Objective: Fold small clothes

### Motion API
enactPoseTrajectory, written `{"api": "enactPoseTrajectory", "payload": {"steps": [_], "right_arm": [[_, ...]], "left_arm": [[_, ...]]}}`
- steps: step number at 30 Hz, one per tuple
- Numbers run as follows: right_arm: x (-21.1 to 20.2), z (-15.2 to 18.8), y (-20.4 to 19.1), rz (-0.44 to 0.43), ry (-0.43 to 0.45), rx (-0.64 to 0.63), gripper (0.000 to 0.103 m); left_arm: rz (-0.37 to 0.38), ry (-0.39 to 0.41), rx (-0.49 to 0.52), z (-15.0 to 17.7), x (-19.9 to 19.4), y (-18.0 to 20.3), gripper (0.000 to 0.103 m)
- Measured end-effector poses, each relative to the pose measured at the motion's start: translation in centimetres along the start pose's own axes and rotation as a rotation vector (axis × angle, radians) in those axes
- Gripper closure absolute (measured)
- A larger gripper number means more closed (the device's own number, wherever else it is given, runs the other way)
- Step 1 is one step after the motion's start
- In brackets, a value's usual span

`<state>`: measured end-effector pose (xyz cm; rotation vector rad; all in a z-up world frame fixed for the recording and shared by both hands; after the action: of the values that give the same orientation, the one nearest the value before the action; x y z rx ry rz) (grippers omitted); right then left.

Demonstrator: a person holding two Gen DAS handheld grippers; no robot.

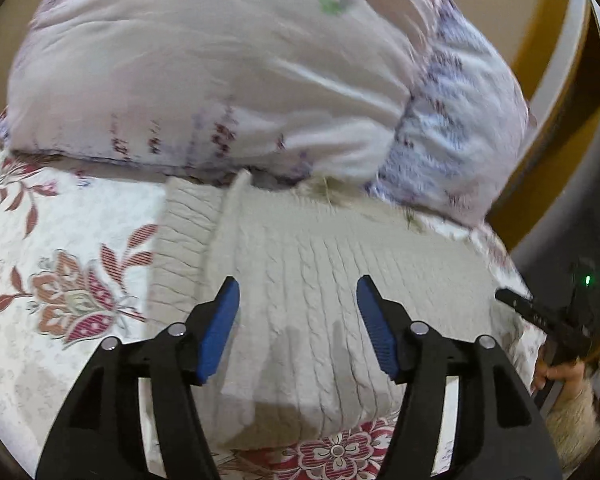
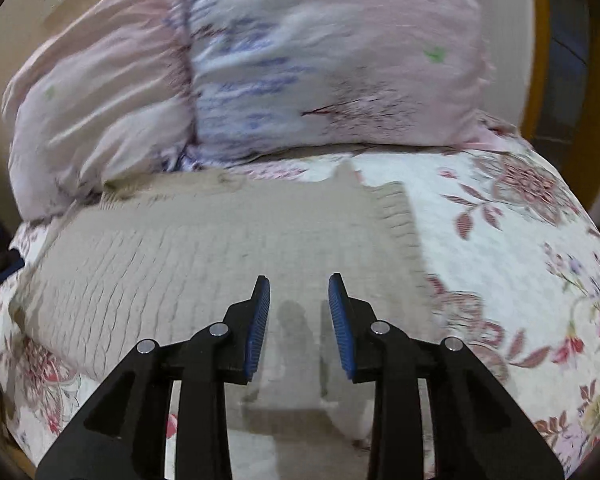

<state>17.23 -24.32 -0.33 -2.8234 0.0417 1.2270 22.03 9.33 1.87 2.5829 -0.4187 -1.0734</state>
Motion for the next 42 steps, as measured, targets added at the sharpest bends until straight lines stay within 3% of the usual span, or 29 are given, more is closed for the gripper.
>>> {"api": "enactPoseTrajectory", "payload": {"steps": [2,4,8,10,12,18,23,27,30,36,42], "right_arm": [[1.5,1.0,-0.2,0.001,-0.072,-0.003,0.063],[1.3,1.2,-0.3,0.003,-0.053,-0.016,0.062],[1.1,0.4,-0.4,0.005,-0.077,0.012,0.059],[0.8,-0.3,-1.0,-0.020,-0.052,0.020,0.050],[0.8,-1.1,-2.3,-0.041,-0.025,-0.002,0.048],[2.4,-2.6,-7.5,-0.116,-0.018,-0.095,0.047],[3.8,-3.3,-11.1,-0.138,-0.013,-0.149,0.047],[5.5,-2.6,-12.9,-0.107,-0.058,-0.200,0.047],[5.8,-2.3,-13.7,-0.060,-0.039,-0.248,0.046],[5.9,-2.4,-13.3,-0.085,-0.043,-0.231,0.045],[5.9,-2.3,-13.3,-0.093,-0.042,-0.230,0.044]], "left_arm": [[-0.023,-0.052,-0.005,0.7,1.2,-0.4,0.041],[-0.037,-0.091,-0.027,1.3,2.2,-1.2,0.041],[-0.018,-0.076,-0.035,1.3,1.6,-1.3,0.038],[0.030,-0.044,-0.101,0.5,0.8,-2.0,0.034],[0.054,-0.011,-0.185,-0.3,-0.1,-3.3,0.028],[0.075,-0.017,-0.452,-1.3,-0.5,-8.4,0.025],[0.096,-0.026,-0.564,-1.5,0.2,-10.2,0.025],[0.096,-0.028,-0.592,-1.1,0.6,-10.6,0.026],[0.112,-0.036,-0.591,-1.2,1.1,-10.1,0.026],[0.115,-0.055,-0.565,-1.5,2.0,-9.0,0.029],[0.149,-0.084,-0.588,-1.1,2.8,-8.5,0.047]]}}
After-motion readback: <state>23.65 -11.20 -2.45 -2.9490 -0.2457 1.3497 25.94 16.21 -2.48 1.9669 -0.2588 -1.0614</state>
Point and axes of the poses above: each gripper's, at about its wrist camera, not at the fingertips, and x roughly the way its jaws point, y to its right, z to its underside, the point moved 4 cm from there along x, roughly the way its jaws point, and after that the axes turned 3 degrees about -x, right-handed, at the moved point
